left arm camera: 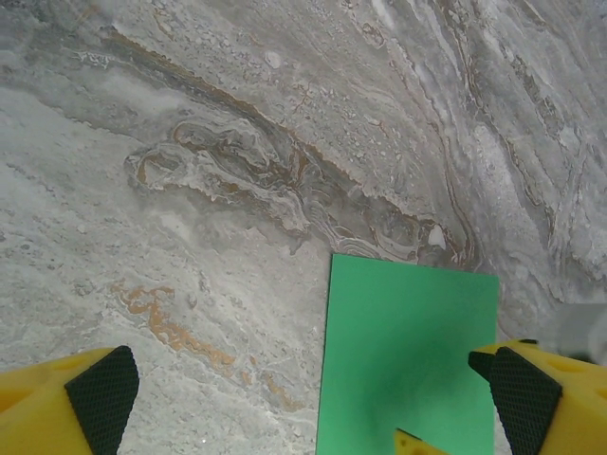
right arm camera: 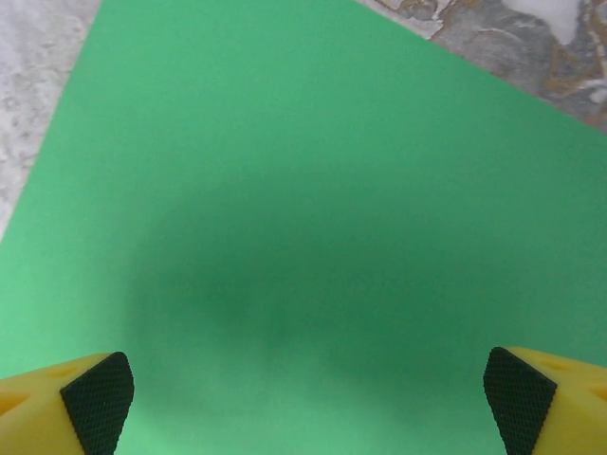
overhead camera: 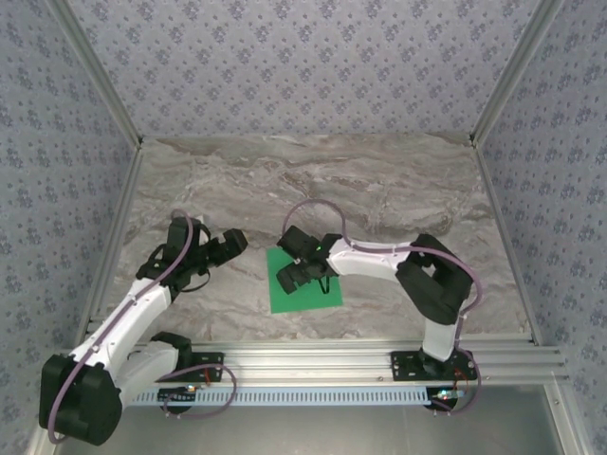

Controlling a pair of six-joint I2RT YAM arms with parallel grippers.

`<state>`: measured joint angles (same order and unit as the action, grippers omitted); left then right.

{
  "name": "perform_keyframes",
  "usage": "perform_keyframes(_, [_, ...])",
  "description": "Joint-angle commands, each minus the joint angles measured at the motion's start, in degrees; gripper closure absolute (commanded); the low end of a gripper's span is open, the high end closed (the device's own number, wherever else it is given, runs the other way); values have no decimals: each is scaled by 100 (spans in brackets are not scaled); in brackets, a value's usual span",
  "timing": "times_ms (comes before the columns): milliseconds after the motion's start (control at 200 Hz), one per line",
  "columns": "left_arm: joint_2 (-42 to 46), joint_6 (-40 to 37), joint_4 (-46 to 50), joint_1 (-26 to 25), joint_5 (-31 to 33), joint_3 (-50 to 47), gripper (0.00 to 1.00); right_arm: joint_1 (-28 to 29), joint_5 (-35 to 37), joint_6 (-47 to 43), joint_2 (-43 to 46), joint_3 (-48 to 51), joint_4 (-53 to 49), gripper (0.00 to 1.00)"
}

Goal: Fold a paper plane with a square sheet of paper (fold left side to right side)

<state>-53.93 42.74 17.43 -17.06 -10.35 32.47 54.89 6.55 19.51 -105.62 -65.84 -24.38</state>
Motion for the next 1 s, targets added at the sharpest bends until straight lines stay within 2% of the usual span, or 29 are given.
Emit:
perform_keyframes(0, [102, -26, 263, -34, 169, 102, 2, -175, -141, 268, -239, -190, -357, 0])
perform_keyframes(150, [86, -16, 273, -34, 194, 111, 2, -292, 195, 245, -574, -526, -682, 0])
perform_keyframes(460, [-78, 47, 248, -34, 59, 247, 2, -1007, 77, 245, -1082, -926, -578, 0])
perform_keyframes(665, [-436, 268, -211, -123, -606, 271, 2, -1283, -184, 163, -1332, -1449, -518, 0])
perform_keyframes(824, [-987, 476, -648, -401, -1259, 472, 4, -1293, -415, -25, -850, -1432, -401, 0])
perform_keyframes(994, [-1729, 896, -1429, -852, -1639, 648, 7, -1577, -237, -163, -634, -1426, -577, 0])
